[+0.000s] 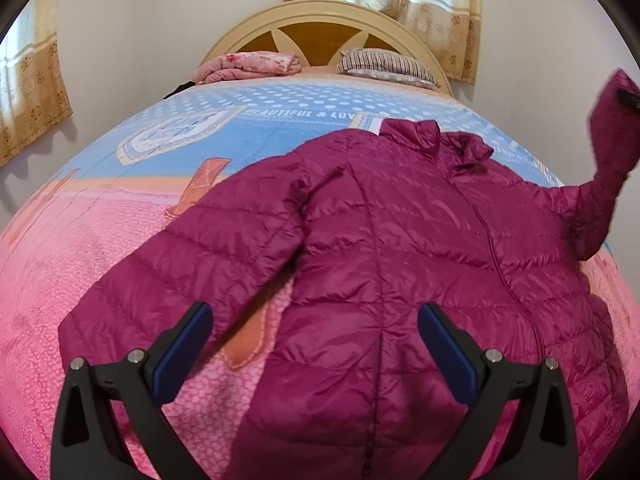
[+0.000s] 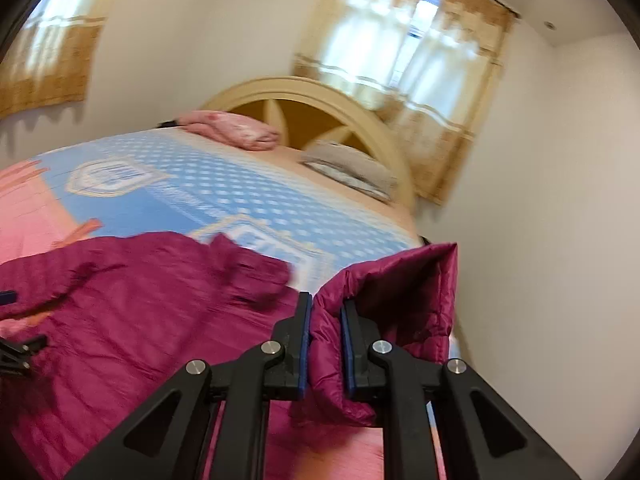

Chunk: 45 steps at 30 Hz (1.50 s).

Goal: Fold large clothes
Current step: 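Fold the held sleeve across the jacket body and open the right gripper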

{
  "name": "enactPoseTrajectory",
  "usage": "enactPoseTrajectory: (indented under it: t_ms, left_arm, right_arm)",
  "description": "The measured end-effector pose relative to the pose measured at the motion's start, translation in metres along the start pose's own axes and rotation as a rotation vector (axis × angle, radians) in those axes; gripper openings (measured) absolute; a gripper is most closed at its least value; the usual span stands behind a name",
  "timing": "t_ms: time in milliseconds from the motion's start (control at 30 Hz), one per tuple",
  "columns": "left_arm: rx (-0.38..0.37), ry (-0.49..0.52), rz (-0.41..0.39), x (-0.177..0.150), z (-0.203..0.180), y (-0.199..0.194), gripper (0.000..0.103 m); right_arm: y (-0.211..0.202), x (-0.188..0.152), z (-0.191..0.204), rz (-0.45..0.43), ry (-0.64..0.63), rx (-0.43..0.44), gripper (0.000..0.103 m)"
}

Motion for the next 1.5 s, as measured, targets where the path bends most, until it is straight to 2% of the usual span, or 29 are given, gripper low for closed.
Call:
enactPoseTrajectory:
  t_ms: [167, 300, 500, 633, 700, 733, 767, 800, 833, 867, 1067, 1100, 1133, 1167, 1200, 1333, 1500]
  left_arm:
    - [0.025, -0.007, -0.021, 0.003, 0.013, -0.006, 0.103]
    - [0.05, -0.014, -0.029, 0.006, 0.026, -0.007, 0.103]
    - [0.068, -0.03, -0.01, 0.008, 0.039, 0.0, 0.103]
    - [0.072, -0.017, -0.008, 0.011, 0.038, 0.0, 0.103]
    - [0.077, -0.004, -0.012, 0.014, 0.037, -0.002, 0.103]
    - [0.084, -0.002, -0.019, 0.017, 0.037, -0.002, 0.103]
    - [0.089, -0.004, -0.023, 0.02, 0.037, -0.003, 0.103]
    - [0.089, -0.006, -0.023, 0.021, 0.037, -0.002, 0.103]
    - [0.085, -0.009, -0.024, 0.023, 0.036, -0.001, 0.103]
    - [0.083, -0.013, -0.023, 0.024, 0.036, 0.0, 0.103]
    - [0.073, -0.008, -0.016, 0.023, 0.027, 0.002, 0.103]
    - [0.072, -0.005, -0.014, 0.022, 0.026, 0.002, 0.103]
    - [0.072, 0.0, -0.013, 0.022, 0.025, 0.002, 0.103]
    - [0.074, 0.003, -0.014, 0.022, 0.025, 0.001, 0.103]
    - [0.077, 0.005, -0.016, 0.022, 0.026, 0.0, 0.103]
    - [0.091, -0.009, -0.026, 0.025, 0.035, -0.004, 0.103]
    - [0.099, -0.048, -0.018, 0.032, 0.046, -0.001, 0.103]
  right_arm:
    - [0.03, 0.002, 0.081, 0.003, -0.067, 0.116, 0.013]
    - [0.05, -0.01, 0.127, 0.022, -0.09, 0.191, 0.008]
    - [0.083, -0.029, 0.164, 0.092, -0.068, 0.278, 0.007]
    - [0.094, -0.051, 0.172, 0.155, -0.038, 0.337, 0.007]
    - [0.093, -0.058, 0.165, 0.155, -0.015, 0.35, 0.007]
    - [0.094, -0.06, 0.163, 0.164, -0.015, 0.343, 0.013]
    - [0.096, -0.064, 0.159, 0.179, -0.026, 0.317, 0.026]
    - [0.097, -0.066, 0.159, 0.192, -0.039, 0.305, 0.074]
    - [0.095, -0.071, 0.157, 0.188, -0.043, 0.326, 0.094]
    - [0.091, -0.075, 0.156, 0.176, -0.047, 0.345, 0.094]
    - [0.096, -0.089, 0.172, 0.195, -0.101, 0.363, 0.09]
    - [0.099, -0.089, 0.174, 0.2, -0.115, 0.355, 0.076]
    - [0.104, -0.09, 0.179, 0.222, -0.128, 0.36, 0.046]
    - [0.108, -0.091, 0.181, 0.242, -0.127, 0.366, 0.032]
    - [0.11, -0.09, 0.182, 0.247, -0.12, 0.366, 0.025]
    - [0.098, -0.081, 0.181, 0.216, -0.087, 0.41, 0.006]
    - [0.078, -0.079, 0.2, 0.168, -0.153, 0.444, 0.005]
Point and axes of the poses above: each gripper's, at about its wrist camera, not at the fingertips, and y roughly the way its jaws point, z to its left, x to its top, the point moved 5 cm from there along y, roughly the way its jaws point, and after that the axes turned 6 degrees about z, right-handed, at the moved point
